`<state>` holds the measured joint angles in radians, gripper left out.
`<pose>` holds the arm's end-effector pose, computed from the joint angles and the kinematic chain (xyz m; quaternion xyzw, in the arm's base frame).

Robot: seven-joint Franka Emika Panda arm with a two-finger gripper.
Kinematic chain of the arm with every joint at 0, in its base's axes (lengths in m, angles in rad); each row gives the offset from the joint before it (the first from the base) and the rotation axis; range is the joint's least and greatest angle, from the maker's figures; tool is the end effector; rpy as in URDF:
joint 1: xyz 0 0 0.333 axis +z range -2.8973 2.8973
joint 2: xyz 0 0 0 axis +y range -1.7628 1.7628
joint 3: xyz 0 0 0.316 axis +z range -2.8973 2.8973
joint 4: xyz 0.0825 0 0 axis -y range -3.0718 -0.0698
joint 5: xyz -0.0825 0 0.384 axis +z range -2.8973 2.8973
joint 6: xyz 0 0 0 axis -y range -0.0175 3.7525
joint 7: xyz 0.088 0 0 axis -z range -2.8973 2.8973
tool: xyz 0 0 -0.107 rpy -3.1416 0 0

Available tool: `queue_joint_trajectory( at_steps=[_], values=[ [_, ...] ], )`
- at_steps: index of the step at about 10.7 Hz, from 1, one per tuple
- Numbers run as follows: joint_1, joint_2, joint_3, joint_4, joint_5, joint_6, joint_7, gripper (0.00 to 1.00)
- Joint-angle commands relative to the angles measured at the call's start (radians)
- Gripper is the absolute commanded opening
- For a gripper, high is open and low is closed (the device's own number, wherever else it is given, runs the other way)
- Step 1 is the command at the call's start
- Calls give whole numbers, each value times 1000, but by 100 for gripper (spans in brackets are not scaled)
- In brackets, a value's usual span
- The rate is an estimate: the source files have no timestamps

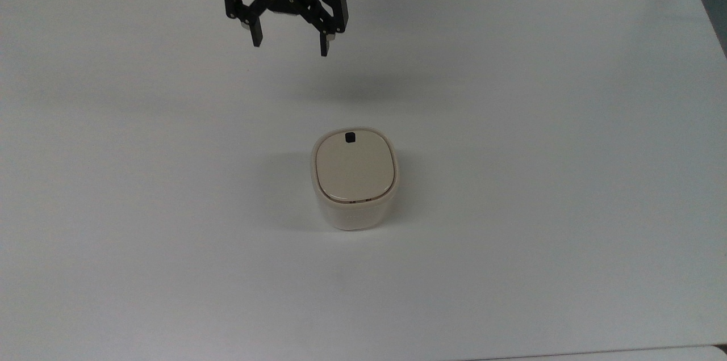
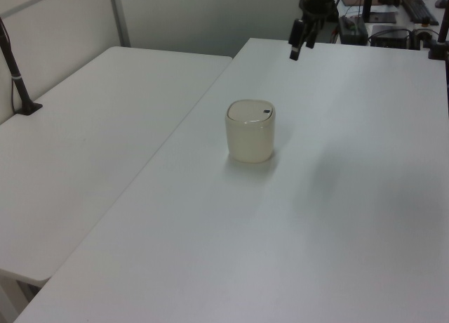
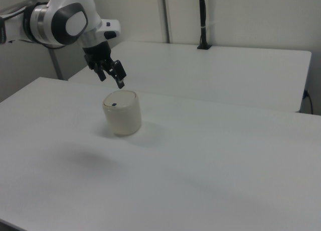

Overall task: Open the trash bin
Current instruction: 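Move the gripper down over the bin lid toward its dark tab, then close the gripper on the lid tab of the cream bin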

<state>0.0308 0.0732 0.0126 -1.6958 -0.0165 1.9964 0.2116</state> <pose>0.6075 0.0251 0.5630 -0.9902 0.0810 -0.1135 0.0071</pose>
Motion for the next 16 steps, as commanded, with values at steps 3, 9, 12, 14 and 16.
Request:
queue_joint_trajectory(
  at_steps=[3, 9, 12, 14, 16],
  values=[
    [15, 134, 53, 103, -28, 84, 274, 32],
    [63, 206, 53, 108, -36, 194, 745, 0],
    [73, 256, 53, 101, -79, 202, 804, 0],
    [72, 264, 53, 96, -79, 209, 805, 0],
    [73, 286, 53, 85, -80, 216, 805, 0]
  ],
)
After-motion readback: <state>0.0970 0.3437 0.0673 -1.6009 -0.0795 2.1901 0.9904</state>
